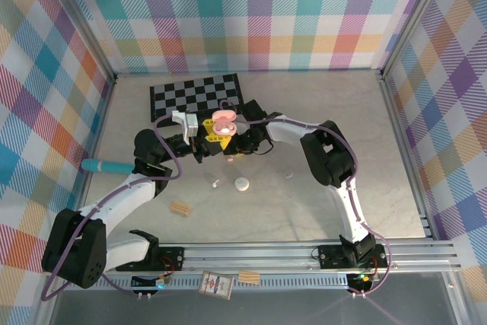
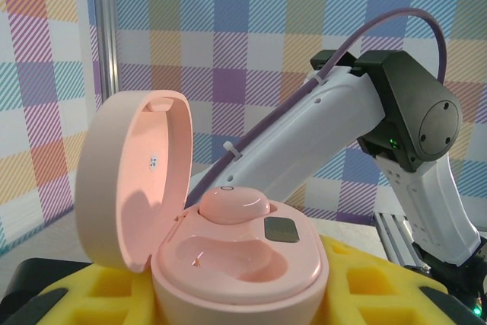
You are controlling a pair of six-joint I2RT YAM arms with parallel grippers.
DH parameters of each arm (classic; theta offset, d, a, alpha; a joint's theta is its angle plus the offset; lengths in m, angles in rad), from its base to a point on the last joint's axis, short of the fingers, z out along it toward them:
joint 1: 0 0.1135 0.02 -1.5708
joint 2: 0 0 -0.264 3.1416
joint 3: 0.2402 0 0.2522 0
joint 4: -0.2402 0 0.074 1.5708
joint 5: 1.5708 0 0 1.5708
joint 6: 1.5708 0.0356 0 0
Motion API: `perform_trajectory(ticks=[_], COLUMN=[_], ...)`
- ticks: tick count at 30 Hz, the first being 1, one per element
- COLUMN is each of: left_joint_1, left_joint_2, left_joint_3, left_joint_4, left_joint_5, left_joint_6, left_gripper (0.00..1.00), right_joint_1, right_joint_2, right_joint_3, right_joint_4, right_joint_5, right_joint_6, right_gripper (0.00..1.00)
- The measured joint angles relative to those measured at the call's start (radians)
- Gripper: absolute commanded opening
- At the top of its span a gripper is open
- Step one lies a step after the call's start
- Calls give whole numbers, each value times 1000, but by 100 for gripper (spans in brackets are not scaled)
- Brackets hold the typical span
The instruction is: Insert wireless bluetooth earbuds into charging case
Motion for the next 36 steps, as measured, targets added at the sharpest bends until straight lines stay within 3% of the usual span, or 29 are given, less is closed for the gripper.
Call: perform_trajectory(ticks=[8, 18, 25, 36], left_joint_1=[2, 11, 11, 11], left_joint_2=[25, 26, -8, -27], left_joint_3=[0, 0, 0, 0], left_joint_4=[7, 8, 7, 6], left_joint_5=[-4, -4, -4, -4], left_joint_6=[0, -1, -1, -1], left_gripper=[34, 34, 34, 34], right_joint_1=[15, 77, 121, 148], right_joint_2=[-47, -71, -17, 73], right_joint_3=[-38, 104, 222, 249], right_joint_4=[-36, -196, -269, -337], right_joint_5=[29, 247, 328, 386], right_joint_6=[-3, -110, -183, -244], right_gripper=[48, 46, 42, 32])
